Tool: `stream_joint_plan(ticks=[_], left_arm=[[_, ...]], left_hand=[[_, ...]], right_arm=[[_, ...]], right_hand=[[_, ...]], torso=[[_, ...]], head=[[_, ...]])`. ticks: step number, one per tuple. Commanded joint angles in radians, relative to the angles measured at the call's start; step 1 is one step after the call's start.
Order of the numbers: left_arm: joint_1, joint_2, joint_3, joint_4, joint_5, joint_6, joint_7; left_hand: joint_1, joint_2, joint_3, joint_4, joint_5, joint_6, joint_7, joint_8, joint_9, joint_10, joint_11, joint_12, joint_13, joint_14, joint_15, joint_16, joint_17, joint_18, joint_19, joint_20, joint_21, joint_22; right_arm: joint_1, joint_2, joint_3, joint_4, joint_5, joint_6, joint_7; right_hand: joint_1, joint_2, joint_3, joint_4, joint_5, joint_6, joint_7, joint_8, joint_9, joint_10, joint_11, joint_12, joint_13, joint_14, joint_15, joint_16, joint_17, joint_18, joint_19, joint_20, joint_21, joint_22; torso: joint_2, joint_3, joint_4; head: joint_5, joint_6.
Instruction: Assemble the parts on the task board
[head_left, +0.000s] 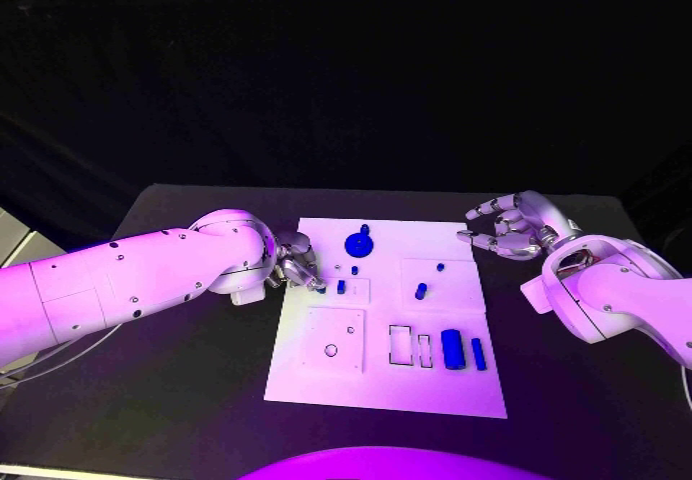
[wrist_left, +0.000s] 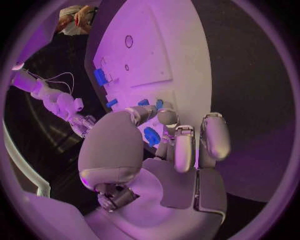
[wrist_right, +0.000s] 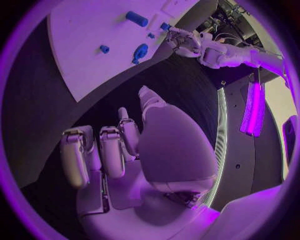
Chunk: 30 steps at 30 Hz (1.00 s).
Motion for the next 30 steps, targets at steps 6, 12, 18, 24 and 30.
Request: stream_joint_plan(ticks=[6,12,18,24,30], left_arm=[[-0.01,0.01,-0.007,0.004,0.022,0.011,0.001],[-0.01,0.013,-0.008,0.003,0.031,0.005,0.005],[-0.01,0.014,-0.007,0.003,0.044,0.002,0.009],[-0.01,0.014,-0.007,0.002,0.048,-0.004,0.011],[-0.01,0.015,-0.007,-0.001,0.05,-0.003,0.008]], left_hand=[[-0.016,-0.003,0.179,-0.177,0.001,0.018,-0.008,0.002,-0.003,0.01,0.0,0.007,0.003,0.099,-0.004,0.005,0.24,-0.005,0.007,-0.003,0.005,0.001],[-0.028,-0.005,0.176,-0.174,0.001,0.024,-0.011,0.001,-0.004,0.015,-0.002,0.009,0.008,0.101,-0.005,0.008,0.245,-0.006,0.01,-0.003,0.007,0.006],[-0.04,-0.009,0.169,-0.17,0.001,0.03,-0.014,0.0,-0.006,0.019,-0.003,0.01,0.009,0.102,-0.005,0.009,0.248,-0.006,0.011,-0.003,0.008,0.009],[-0.055,-0.014,0.158,-0.163,-0.001,0.035,-0.017,-0.004,-0.009,0.023,-0.005,0.009,0.01,0.102,-0.007,0.009,0.248,-0.007,0.012,-0.004,0.009,0.011],[-0.07,-0.018,0.143,-0.154,-0.004,0.039,-0.02,-0.007,-0.011,0.024,-0.007,0.007,0.01,0.101,-0.008,0.009,0.247,-0.006,0.011,-0.006,0.008,0.01]], right_arm=[[-0.001,-0.001,0.0,0.003,-0.005,0.009,0.008],[-0.001,-0.001,0.0,0.003,-0.005,0.009,0.008],[-0.001,-0.001,0.0,0.003,-0.005,0.009,0.008],[-0.001,-0.001,0.0,0.003,-0.005,0.008,0.008],[-0.001,-0.001,0.0,0.003,-0.005,0.008,0.008]], right_hand=[[-0.005,0.003,0.005,0.001,0.004,-0.005,-0.002,0.004,-0.001,0.004,-0.005,-0.001,0.053,0.085,-0.004,-0.005,0.191,-0.01,0.096,-0.004,-0.002,0.255],[-0.005,0.003,0.005,0.001,0.004,-0.005,-0.002,0.004,-0.001,0.004,-0.005,-0.001,0.053,0.085,-0.004,-0.005,0.191,-0.01,0.096,-0.004,-0.002,0.255],[-0.005,0.003,0.005,0.001,0.004,-0.005,-0.002,0.004,-0.001,0.004,-0.005,-0.001,0.053,0.085,-0.004,-0.005,0.191,-0.01,0.096,-0.004,-0.002,0.255],[-0.005,0.003,0.005,0.001,0.004,-0.005,-0.002,0.004,-0.001,0.004,-0.005,-0.001,0.053,0.085,-0.004,-0.005,0.191,-0.01,0.096,-0.004,-0.002,0.255],[-0.005,0.003,0.005,0.001,0.004,-0.005,-0.002,0.004,-0.001,0.004,-0.005,-0.001,0.053,0.085,-0.004,-0.005,0.191,-0.01,0.096,-0.004,-0.002,0.255]], torso=[[0.0,-0.0004,0.0005],[0.0,-0.0005,0.0004],[-0.001,-0.0004,0.0007],[-0.001,-0.0005,0.0003],[-0.001,-0.0008,0.0002]], head=[[-0.001,0.001],[-0.002,0.002],[-0.003,0.002],[-0.004,0.002],[-0.005,0.002]])
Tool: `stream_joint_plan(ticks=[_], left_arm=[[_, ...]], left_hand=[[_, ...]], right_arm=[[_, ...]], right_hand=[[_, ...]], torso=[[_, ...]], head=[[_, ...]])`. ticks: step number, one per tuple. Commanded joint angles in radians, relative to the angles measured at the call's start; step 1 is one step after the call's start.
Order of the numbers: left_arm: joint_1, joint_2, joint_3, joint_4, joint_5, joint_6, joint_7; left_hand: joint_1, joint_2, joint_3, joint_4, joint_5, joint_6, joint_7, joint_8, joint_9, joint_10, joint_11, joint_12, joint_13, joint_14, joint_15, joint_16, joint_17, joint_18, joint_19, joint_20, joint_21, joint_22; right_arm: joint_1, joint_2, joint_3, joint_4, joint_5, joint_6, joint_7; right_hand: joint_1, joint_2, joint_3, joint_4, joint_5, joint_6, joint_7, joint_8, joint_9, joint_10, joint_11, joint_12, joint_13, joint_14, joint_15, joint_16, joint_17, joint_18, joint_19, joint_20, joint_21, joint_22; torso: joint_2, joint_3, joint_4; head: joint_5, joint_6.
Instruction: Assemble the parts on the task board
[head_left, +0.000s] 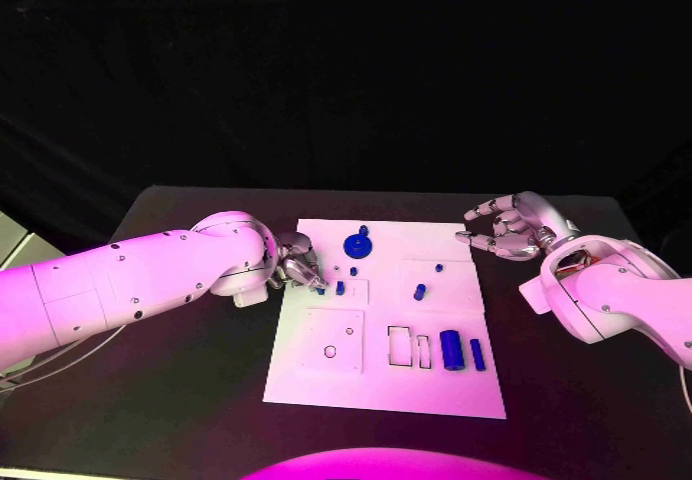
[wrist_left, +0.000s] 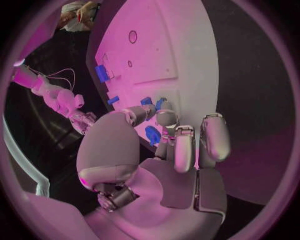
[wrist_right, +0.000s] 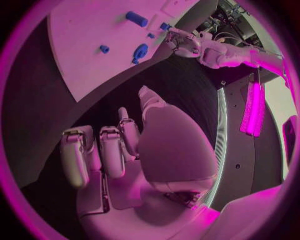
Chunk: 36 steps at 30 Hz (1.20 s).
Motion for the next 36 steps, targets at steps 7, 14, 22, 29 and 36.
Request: stream_joint_plan(ticks=[7,14,22,29,36], left_arm=[[-0.008,0.006,-0.006,0.0,0.022,0.036,-0.003],[-0.008,0.006,-0.006,-0.004,0.022,0.042,-0.011],[-0.008,0.01,-0.006,-0.008,0.02,0.037,-0.008],[-0.009,0.013,-0.007,-0.009,0.008,0.031,-0.008],[-0.01,0.014,-0.007,-0.008,0.005,0.0,-0.002]], left_hand=[[-0.018,0.001,0.062,-0.075,-0.002,0.012,-0.007,-0.006,-0.002,0.008,-0.001,0.001,0.0,0.101,-0.01,0.005,0.247,-0.006,0.007,-0.003,0.004,-0.001],[-0.004,0.006,0.065,-0.085,0.006,0.011,-0.009,-0.011,-0.004,0.007,-0.004,-0.002,-0.001,0.101,-0.012,0.004,0.246,-0.006,0.007,-0.005,0.003,-0.002],[0.021,0.006,0.091,-0.116,0.066,0.014,-0.003,-0.014,-0.004,0.009,-0.002,-0.008,-0.002,0.102,-0.011,0.006,0.25,-0.007,0.01,-0.006,0.006,0.004],[0.025,-0.001,0.099,-0.135,0.136,0.031,-0.004,-0.012,-0.003,0.024,-0.003,-0.007,0.004,0.106,-0.011,0.011,0.263,-0.011,0.02,-0.006,0.015,0.021],[0.018,-0.01,0.1,-0.146,0.204,0.047,-0.009,-0.012,-0.003,0.04,-0.008,-0.012,0.003,0.106,-0.015,0.011,0.263,-0.015,0.033,-0.01,0.026,0.042]], right_arm=[[-0.001,0.0,0.0,0.001,-0.005,0.009,0.008],[-0.001,0.0,0.0,0.0,-0.005,0.009,0.009],[-0.001,0.001,0.0,0.0,-0.005,0.008,0.009],[-0.001,0.001,0.0,0.0,-0.005,0.008,0.01],[-0.001,0.002,0.0,-0.001,-0.005,0.008,0.01]], right_hand=[[-0.005,0.003,0.005,0.001,0.004,-0.005,-0.002,0.004,-0.001,0.004,-0.005,-0.001,0.053,0.085,-0.004,-0.005,0.19,-0.01,0.096,-0.004,-0.002,0.256],[-0.005,0.003,0.005,0.001,0.004,-0.005,-0.002,0.004,-0.001,0.004,-0.005,-0.001,0.053,0.085,-0.004,-0.005,0.19,-0.01,0.096,-0.004,-0.002,0.256],[-0.005,0.003,0.005,0.001,0.004,-0.005,-0.002,0.004,-0.001,0.004,-0.005,-0.001,0.053,0.085,-0.004,-0.005,0.19,-0.01,0.096,-0.004,-0.002,0.256],[-0.006,0.002,0.008,0.001,0.006,-0.008,-0.002,0.01,-0.005,0.003,-0.005,-0.002,0.051,0.085,-0.005,-0.006,0.189,-0.009,0.095,-0.005,-0.003,0.255],[-0.006,0.002,0.008,0.001,0.006,-0.008,-0.002,0.01,-0.005,0.003,-0.005,-0.002,0.051,0.085,-0.005,-0.006,0.189,-0.009,0.095,-0.005,-0.003,0.255]], torso=[[0.0,-0.0006,0.0003],[0.0,-0.0006,0.0],[0.001,-0.0004,0.0001],[0.0,-0.0001,0.0002],[-0.001,-0.0005,-0.0003]], head=[[-0.001,-0.002],[-0.001,-0.003],[-0.002,-0.004],[-0.002,-0.005],[-0.002,-0.004]])
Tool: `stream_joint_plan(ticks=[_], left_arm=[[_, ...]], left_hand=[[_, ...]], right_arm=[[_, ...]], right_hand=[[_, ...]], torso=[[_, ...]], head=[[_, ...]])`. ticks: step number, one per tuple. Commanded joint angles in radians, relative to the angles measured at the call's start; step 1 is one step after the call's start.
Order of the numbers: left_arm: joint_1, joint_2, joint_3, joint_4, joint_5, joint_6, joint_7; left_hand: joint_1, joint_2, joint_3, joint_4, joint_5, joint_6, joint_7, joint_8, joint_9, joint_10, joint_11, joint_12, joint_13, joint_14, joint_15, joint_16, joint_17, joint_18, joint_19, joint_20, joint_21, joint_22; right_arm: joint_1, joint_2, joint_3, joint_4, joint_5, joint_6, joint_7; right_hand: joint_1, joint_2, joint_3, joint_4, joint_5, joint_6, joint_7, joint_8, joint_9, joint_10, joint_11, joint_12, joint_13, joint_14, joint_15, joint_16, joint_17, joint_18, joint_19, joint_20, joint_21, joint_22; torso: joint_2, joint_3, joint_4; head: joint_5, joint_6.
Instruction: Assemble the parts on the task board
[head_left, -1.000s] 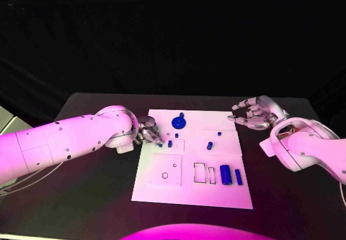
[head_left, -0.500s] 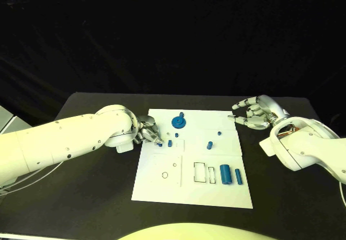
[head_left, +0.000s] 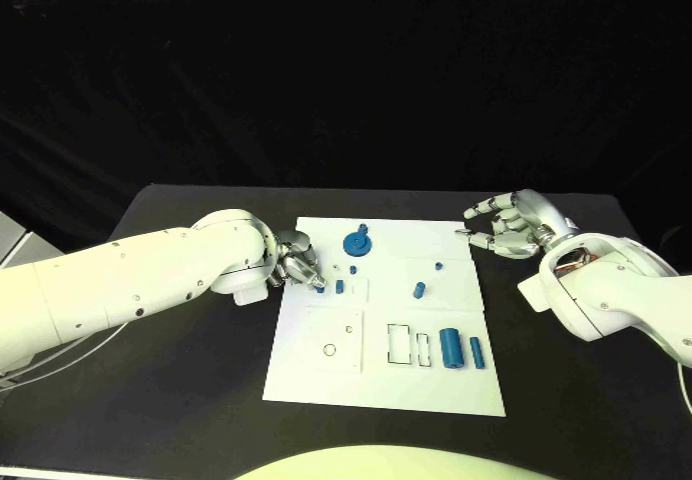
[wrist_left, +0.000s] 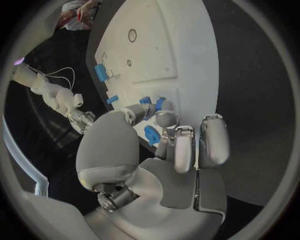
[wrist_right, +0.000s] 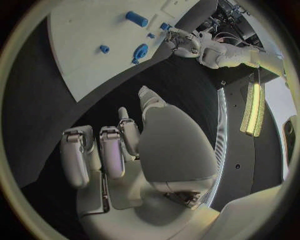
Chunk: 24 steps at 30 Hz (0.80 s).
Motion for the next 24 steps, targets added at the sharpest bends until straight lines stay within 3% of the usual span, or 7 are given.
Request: stream_joint_plan(ticks=[1,9,24], left_arm=[[-0.009,0.006,-0.007,0.005,-0.004,-0.002,0.003],[-0.009,0.005,-0.006,0.01,-0.016,-0.008,0.003],[-0.01,-0.006,-0.005,0.024,-0.041,0.007,-0.011]], left_hand=[[0.006,-0.003,0.119,-0.127,0.028,0.029,-0.019,-0.004,0.0,0.012,-0.003,-0.009,-0.006,0.105,-0.01,0.006,0.263,-0.016,0.012,0.0,0.009,0.01],[0.001,-0.01,0.118,-0.134,0.082,0.04,-0.024,-0.002,0.0,0.02,-0.007,-0.018,-0.016,0.105,-0.014,0.006,0.263,-0.018,0.02,-0.004,0.017,0.023],[-0.003,-0.013,0.118,-0.137,0.111,0.046,-0.027,0.0,0.001,0.027,-0.011,-0.018,-0.014,0.105,-0.017,0.006,0.263,-0.02,0.026,-0.007,0.021,0.032]], right_arm=[[-0.001,0.001,0.0,0.0,-0.005,0.008,0.01],[-0.002,0.002,0.0,0.0,-0.005,0.009,0.01],[-0.002,0.002,0.0,-0.001,-0.005,0.009,0.011]], right_hand=[[-0.006,0.002,0.005,-0.002,0.006,-0.008,-0.002,0.002,-0.001,0.003,-0.005,-0.002,0.05,0.085,-0.005,-0.006,0.19,-0.009,0.095,-0.005,-0.003,0.255],[-0.007,0.002,0.005,-0.001,0.006,-0.008,-0.002,0.003,-0.001,0.004,-0.005,-0.001,0.051,0.086,-0.005,-0.006,0.19,-0.01,0.096,-0.005,-0.002,0.255],[-0.007,0.002,0.005,-0.001,0.006,-0.008,-0.002,0.003,-0.001,0.004,-0.005,-0.001,0.051,0.086,-0.005,-0.006,0.19,-0.01,0.096,-0.005,-0.002,0.255]], torso=[[-0.001,0.0,-0.0002],[0.0,-0.0001,0.0005],[0.0,-0.0005,0.0005]], head=[[0.0,0.0],[0.0,0.001],[0.0,-0.002]])
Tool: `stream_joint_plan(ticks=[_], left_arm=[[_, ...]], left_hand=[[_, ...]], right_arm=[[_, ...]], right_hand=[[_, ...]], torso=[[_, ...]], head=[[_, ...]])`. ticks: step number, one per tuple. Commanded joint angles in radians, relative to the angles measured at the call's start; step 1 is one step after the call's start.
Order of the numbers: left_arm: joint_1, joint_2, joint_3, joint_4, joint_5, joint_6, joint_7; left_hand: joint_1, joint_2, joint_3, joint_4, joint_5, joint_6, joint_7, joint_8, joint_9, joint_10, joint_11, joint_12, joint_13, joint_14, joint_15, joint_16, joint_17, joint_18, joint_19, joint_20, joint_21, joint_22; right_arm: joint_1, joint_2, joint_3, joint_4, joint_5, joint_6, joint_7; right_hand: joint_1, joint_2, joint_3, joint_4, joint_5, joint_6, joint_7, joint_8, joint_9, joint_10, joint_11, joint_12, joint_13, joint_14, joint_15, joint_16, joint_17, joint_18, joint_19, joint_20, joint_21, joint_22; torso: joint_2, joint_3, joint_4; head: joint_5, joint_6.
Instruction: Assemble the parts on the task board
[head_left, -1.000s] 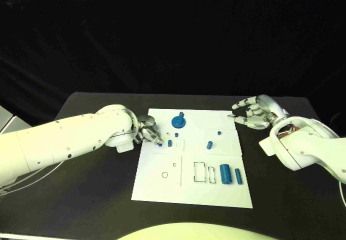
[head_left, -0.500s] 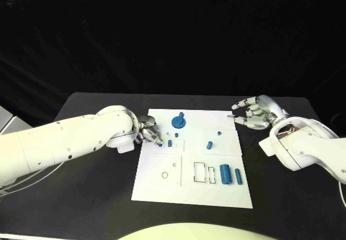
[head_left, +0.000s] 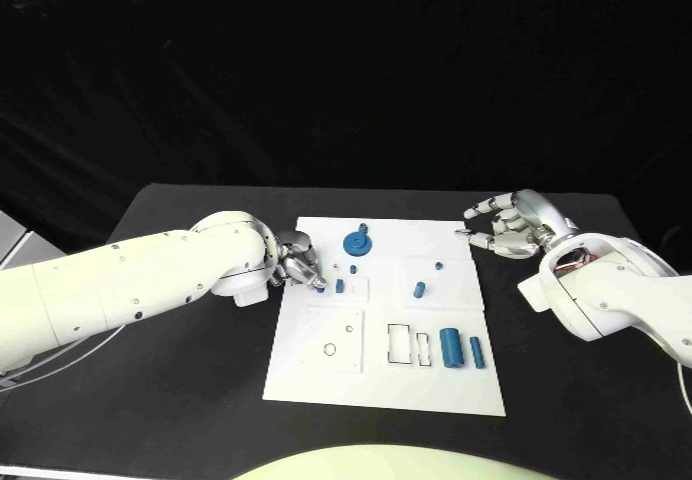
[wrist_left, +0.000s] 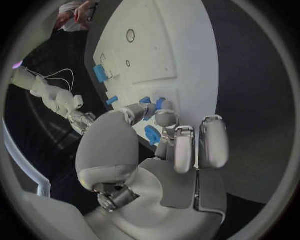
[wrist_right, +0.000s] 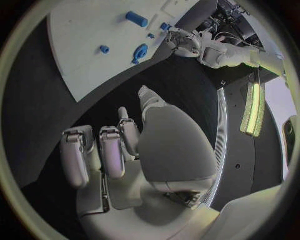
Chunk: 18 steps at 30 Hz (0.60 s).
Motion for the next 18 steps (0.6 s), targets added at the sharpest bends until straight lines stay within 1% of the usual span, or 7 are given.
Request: stream_joint_plan(ticks=[1,5,10,12,18], left_arm=[[-0.006,0.001,-0.004,0.008,-0.024,0.028,-0.009],[-0.006,0.0,-0.004,0.012,-0.047,0.035,-0.012],[-0.006,-0.003,-0.004,0.015,-0.059,0.039,-0.018],[-0.006,-0.005,-0.003,0.016,-0.061,0.04,-0.02],[-0.006,-0.006,-0.003,0.019,-0.062,0.036,-0.022]], left_hand=[[0.001,-0.009,0.123,-0.131,0.008,0.035,-0.031,-0.001,0.001,0.009,-0.004,-0.001,0.001,0.102,-0.007,0.006,0.263,-0.02,0.007,-0.002,0.007,0.001],[0.001,-0.009,0.123,-0.132,0.011,0.036,-0.031,-0.001,0.001,0.009,-0.004,-0.002,-0.001,0.102,-0.007,0.006,0.263,-0.021,0.008,-0.002,0.008,0.004],[0.001,-0.01,0.124,-0.133,0.014,0.037,-0.032,-0.001,0.001,0.01,-0.004,-0.003,-0.001,0.102,-0.007,0.006,0.263,-0.021,0.008,-0.003,0.008,0.003],[0.001,-0.01,0.124,-0.133,0.014,0.037,-0.032,-0.001,0.001,0.01,-0.004,-0.003,-0.001,0.102,-0.007,0.006,0.263,-0.021,0.008,-0.003,0.008,0.003],[0.001,-0.01,0.124,-0.133,0.017,0.038,-0.032,0.0,0.001,0.01,-0.005,-0.003,-0.001,0.102,-0.007,0.006,0.263,-0.021,0.009,-0.003,0.009,0.005]], right_arm=[[-0.001,0.001,0.0,0.0,-0.005,0.009,0.01],[-0.001,0.0,0.0,0.001,-0.005,0.009,0.01],[-0.001,0.0,0.0,0.001,-0.005,0.009,0.01],[-0.001,0.0,0.0,0.001,-0.005,0.009,0.01],[-0.001,0.0,0.0,0.002,-0.005,0.009,0.01]], right_hand=[[-0.007,0.002,0.005,-0.002,0.006,-0.008,-0.002,0.003,-0.001,0.004,-0.005,-0.001,0.051,0.085,-0.005,-0.006,0.19,-0.01,0.096,-0.005,-0.002,0.256],[-0.009,0.003,0.005,-0.001,0.006,-0.008,-0.002,0.004,-0.002,0.004,-0.005,-0.001,0.051,0.086,-0.005,-0.005,0.191,-0.01,0.096,-0.005,-0.002,0.256],[-0.009,0.003,0.005,-0.001,0.006,-0.008,-0.002,0.004,-0.002,0.004,-0.005,-0.001,0.051,0.086,-0.005,-0.005,0.191,-0.01,0.096,-0.005,-0.002,0.256],[-0.009,0.003,0.005,-0.001,0.006,-0.008,-0.002,0.004,-0.002,0.004,-0.005,-0.001,0.051,0.086,-0.005,-0.005,0.191,-0.01,0.096,-0.005,-0.002,0.256],[-0.009,0.003,0.005,-0.001,0.006,-0.008,-0.002,0.004,-0.002,0.004,-0.005,-0.001,0.051,0.086,-0.005,-0.005,0.191,-0.01,0.096,-0.005,-0.002,0.256]], torso=[[0.0,-0.0004,0.0002],[0.001,0.0005,-0.0003],[0.0,-0.0003,0.0001],[0.001,0.0007,0.0001],[0.0,0.0006,0.0004]], head=[[-0.001,-0.001],[0.0,-0.001],[-0.001,0.0],[0.0,0.0],[-0.001,0.001]])
